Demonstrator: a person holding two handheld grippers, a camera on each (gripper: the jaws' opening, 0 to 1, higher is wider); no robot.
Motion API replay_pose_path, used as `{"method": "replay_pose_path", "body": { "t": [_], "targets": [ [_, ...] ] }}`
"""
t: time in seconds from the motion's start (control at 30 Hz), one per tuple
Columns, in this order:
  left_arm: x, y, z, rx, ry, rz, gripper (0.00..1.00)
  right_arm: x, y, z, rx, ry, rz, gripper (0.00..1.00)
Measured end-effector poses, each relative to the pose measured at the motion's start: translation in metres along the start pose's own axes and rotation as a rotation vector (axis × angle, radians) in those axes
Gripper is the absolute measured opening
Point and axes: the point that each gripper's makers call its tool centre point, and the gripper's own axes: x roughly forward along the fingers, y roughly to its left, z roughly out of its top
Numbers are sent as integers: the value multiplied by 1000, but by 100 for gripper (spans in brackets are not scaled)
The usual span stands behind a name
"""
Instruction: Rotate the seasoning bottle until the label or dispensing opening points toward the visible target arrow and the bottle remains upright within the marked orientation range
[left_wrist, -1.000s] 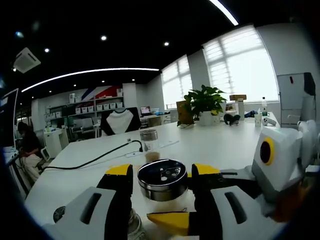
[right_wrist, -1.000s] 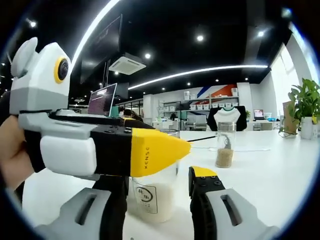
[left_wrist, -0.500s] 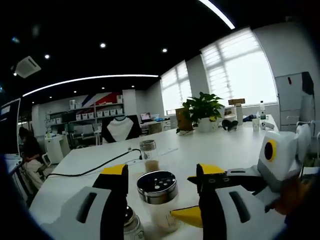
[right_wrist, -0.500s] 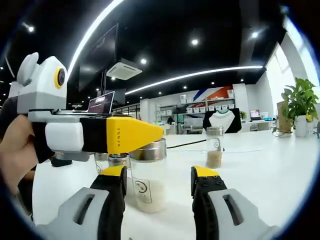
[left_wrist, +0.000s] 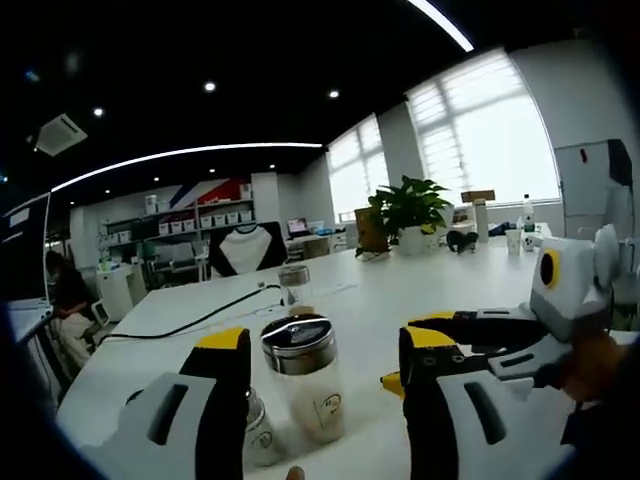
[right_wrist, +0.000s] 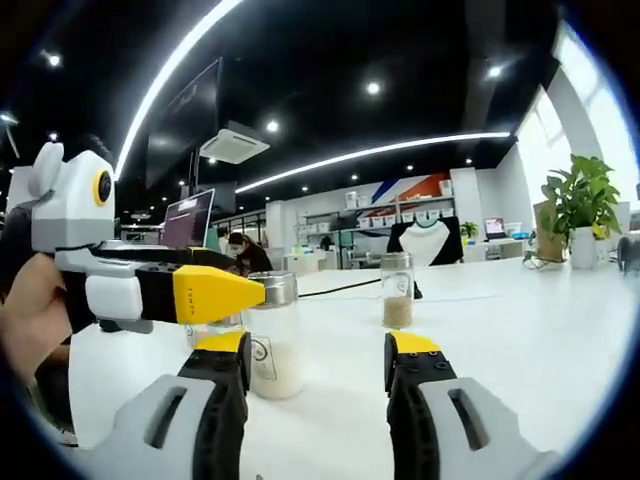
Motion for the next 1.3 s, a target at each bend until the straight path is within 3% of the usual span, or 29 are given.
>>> {"method": "replay_pose_path", "body": {
  "t": [0.33,0.63,0.93,1.3],
  "targets": [
    [-16,0,-8,-7,9,17,66,-17,-17,7,7,-23,-41,55],
    [-20,-1,-1,-4,-11,20,66,-29,-31,20,1,-59,-81,55],
    [-21,-4,-5,-11,3,7,66,-34,-33,24,10,-66,-85,55],
    [-16,9,7,-8,-22,19,66,-29,-45,35,-7,-84,-95,55]
  ]
}}
